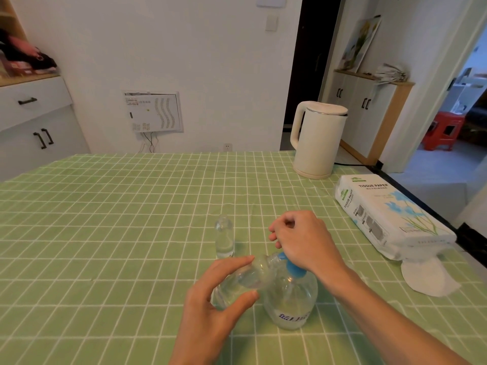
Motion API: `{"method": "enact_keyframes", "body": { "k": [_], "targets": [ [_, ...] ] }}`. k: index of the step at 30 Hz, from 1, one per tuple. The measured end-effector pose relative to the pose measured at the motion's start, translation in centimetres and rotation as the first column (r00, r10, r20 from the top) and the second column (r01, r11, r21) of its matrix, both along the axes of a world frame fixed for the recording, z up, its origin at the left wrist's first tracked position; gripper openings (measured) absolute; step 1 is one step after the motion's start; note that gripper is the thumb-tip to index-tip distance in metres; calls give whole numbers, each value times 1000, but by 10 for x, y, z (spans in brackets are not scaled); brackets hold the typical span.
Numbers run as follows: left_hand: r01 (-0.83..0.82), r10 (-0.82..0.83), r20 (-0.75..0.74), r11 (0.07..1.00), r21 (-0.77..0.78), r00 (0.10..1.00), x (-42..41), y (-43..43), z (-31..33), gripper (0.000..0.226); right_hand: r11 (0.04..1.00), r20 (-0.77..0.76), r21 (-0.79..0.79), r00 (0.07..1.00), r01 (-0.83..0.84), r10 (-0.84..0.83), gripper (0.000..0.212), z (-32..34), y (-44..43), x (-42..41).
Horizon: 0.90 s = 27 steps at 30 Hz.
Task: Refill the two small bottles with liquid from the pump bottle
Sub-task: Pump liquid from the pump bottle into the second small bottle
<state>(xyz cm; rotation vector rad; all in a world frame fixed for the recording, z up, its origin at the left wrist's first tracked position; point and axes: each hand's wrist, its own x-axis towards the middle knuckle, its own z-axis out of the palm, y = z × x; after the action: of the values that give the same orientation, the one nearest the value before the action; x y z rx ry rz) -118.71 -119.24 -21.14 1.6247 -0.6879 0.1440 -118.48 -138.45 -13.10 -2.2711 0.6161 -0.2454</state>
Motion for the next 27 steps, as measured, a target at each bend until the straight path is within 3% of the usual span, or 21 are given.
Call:
{"method": "enact_keyframes", "body": {
  "k": [3, 20, 27],
  "targets": [
    [2, -2, -12, 1000, 18, 1000, 0, 2, -1, 59, 1000, -10, 0, 1000, -10, 10, 29, 5, 0, 1],
    [32, -34, -44, 999, -37, 998, -1, 0, 3, 47, 1000, -4, 19, 1000, 9, -8, 31, -2, 0, 1],
    [15, -15, -21, 1000, -14, 1000, -1, 1, 2, 53, 1000, -7, -21, 1000, 0, 0, 30, 3, 1, 2]
  ]
}}
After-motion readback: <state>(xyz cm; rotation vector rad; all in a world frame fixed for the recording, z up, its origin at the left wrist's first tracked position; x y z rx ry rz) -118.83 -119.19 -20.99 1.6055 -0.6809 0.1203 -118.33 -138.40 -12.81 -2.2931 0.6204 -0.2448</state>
